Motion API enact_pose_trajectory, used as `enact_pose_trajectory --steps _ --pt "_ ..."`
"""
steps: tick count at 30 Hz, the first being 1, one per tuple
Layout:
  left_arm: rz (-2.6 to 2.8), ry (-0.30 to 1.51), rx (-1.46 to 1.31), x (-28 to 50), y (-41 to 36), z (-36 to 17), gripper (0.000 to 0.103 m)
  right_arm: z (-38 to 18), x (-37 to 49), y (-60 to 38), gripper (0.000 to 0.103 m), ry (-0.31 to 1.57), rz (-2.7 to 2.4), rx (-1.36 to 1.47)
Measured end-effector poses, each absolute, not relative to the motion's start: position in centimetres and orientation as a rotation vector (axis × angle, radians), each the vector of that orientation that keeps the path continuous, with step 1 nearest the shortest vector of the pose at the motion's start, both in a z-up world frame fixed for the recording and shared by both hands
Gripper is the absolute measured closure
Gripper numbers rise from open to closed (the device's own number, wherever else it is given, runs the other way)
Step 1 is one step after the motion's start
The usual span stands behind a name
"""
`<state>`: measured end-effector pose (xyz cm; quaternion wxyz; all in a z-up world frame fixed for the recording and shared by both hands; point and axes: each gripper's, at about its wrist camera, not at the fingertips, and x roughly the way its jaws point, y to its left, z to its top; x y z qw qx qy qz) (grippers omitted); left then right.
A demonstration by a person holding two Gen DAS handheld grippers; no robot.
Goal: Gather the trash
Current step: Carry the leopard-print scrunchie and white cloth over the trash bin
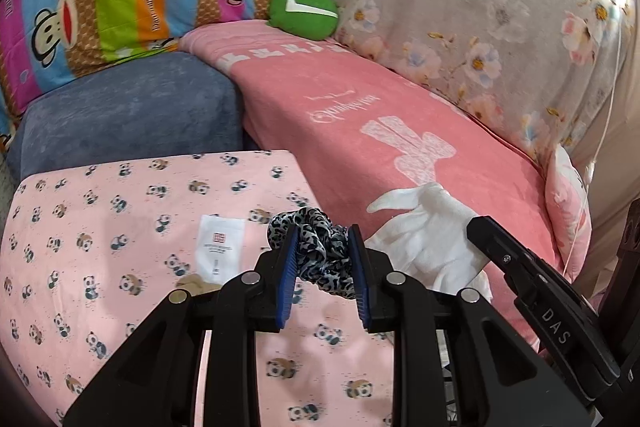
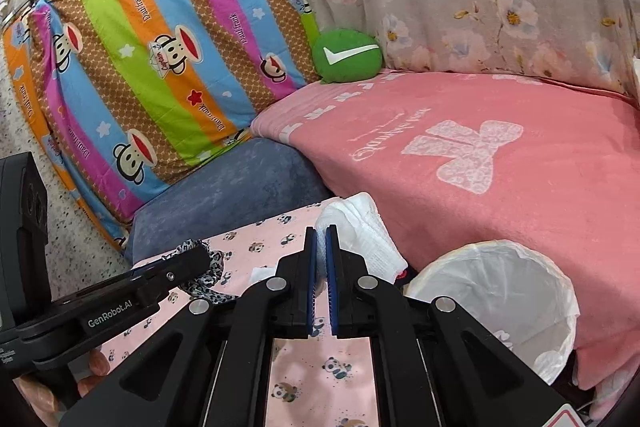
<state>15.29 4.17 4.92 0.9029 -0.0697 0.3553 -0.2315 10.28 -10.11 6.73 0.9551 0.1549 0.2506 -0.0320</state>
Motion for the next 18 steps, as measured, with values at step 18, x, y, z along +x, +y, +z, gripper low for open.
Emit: enact_pose_trajectory --steps 18 --pt "-0.625 0.772 -0.002 13.3 -6.3 4.6 0.079 4.3 5.7 -20.9 0.097 0.518 -0.227 0.403"
